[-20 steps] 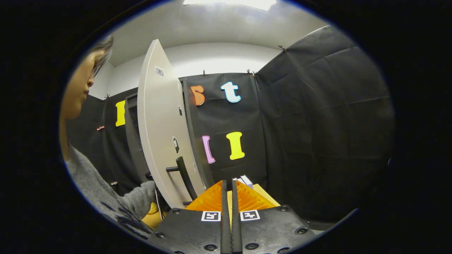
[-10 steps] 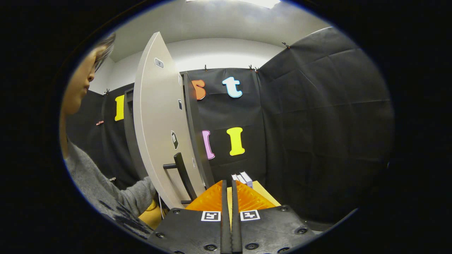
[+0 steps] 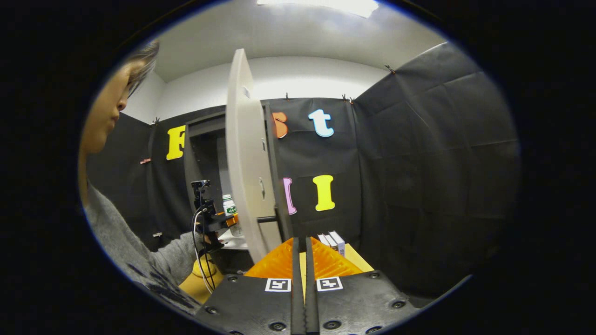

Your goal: Open the cabinet door with the right hand, grasp the bottle in the cabinet with the left hand and place it on the coaster, then close the cabinet door with the right hand.

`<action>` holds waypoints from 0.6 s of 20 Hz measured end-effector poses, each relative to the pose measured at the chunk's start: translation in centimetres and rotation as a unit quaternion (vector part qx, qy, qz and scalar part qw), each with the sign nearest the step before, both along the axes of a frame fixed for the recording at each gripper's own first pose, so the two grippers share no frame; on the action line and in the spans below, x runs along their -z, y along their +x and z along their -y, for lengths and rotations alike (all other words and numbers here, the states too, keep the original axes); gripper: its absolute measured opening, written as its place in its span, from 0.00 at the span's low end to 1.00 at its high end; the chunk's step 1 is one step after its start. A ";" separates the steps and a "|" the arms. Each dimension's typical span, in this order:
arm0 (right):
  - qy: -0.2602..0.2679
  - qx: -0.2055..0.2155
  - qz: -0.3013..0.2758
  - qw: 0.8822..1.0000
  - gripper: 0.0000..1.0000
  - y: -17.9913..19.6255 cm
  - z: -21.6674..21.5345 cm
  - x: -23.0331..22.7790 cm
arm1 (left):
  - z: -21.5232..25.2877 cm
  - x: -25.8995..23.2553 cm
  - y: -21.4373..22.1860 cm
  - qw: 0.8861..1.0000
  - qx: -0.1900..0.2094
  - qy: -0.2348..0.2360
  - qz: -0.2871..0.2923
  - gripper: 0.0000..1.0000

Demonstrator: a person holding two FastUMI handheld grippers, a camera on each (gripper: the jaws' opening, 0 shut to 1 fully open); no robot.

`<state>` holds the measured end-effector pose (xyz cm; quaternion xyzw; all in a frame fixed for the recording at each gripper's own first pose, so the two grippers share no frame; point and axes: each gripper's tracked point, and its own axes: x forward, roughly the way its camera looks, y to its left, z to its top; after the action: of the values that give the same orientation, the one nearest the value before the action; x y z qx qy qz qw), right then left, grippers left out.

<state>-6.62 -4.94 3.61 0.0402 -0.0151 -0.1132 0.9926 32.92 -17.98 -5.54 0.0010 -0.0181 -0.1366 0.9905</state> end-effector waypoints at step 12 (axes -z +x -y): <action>-0.026 -0.144 0.018 0.989 0.16 3.9 -17.2 0.3 | -9.6 0.9 -17.7 0.999 0.034 0.009 -0.009 0.73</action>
<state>-2.73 12.26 3.32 0.0186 -0.0296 0.0317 0.9989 15.27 -8.43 -6.44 0.0081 -0.0079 -0.1701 0.9854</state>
